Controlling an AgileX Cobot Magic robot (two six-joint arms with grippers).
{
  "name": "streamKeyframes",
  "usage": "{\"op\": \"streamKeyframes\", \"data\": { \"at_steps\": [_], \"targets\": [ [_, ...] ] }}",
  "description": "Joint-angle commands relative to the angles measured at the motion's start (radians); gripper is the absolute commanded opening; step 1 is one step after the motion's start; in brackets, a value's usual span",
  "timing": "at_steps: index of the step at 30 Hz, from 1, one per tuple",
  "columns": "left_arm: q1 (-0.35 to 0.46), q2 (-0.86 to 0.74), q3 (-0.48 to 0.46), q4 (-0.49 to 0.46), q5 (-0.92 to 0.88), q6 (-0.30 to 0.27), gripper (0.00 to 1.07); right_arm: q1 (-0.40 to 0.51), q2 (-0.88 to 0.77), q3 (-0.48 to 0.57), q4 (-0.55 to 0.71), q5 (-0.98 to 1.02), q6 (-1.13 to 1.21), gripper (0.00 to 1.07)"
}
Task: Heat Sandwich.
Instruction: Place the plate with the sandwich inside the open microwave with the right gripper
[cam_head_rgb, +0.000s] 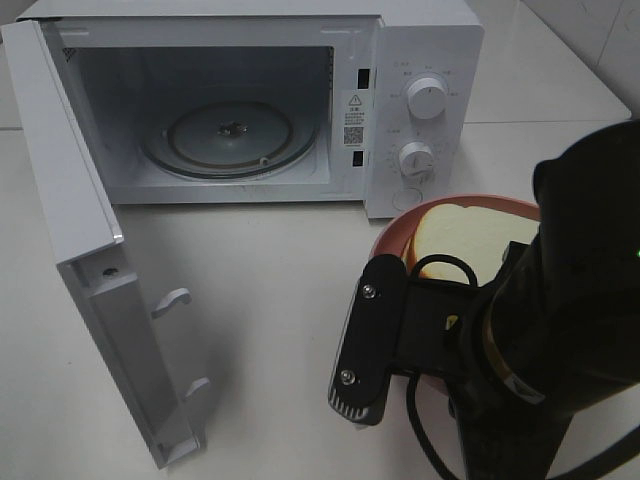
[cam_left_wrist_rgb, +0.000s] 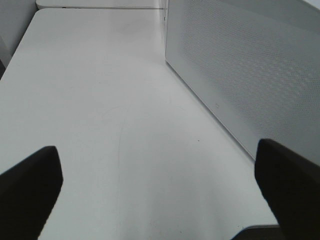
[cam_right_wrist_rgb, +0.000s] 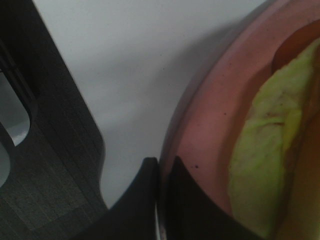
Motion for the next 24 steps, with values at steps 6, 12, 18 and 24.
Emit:
{"op": "streamKeyframes", "data": {
  "at_steps": [6,12,18,24],
  "targets": [
    [0.001,-0.016,0.003,-0.003,-0.013,0.001,1.00,0.003,-0.008,0.004,-0.032,-0.008,-0.211,0.00],
    [0.001,-0.016,0.003,-0.003,-0.013,0.001,1.00,0.003,-0.008,0.004,-0.033,-0.083,-0.259,0.00],
    [0.001,-0.016,0.003,-0.003,-0.013,0.001,1.00,0.000,-0.008,0.004,-0.024,-0.101,-0.378,0.00],
    [0.001,-0.016,0.003,-0.003,-0.013,0.001,1.00,-0.014,-0.008,0.004,-0.020,-0.132,-0.503,0.00]
  ]
}}
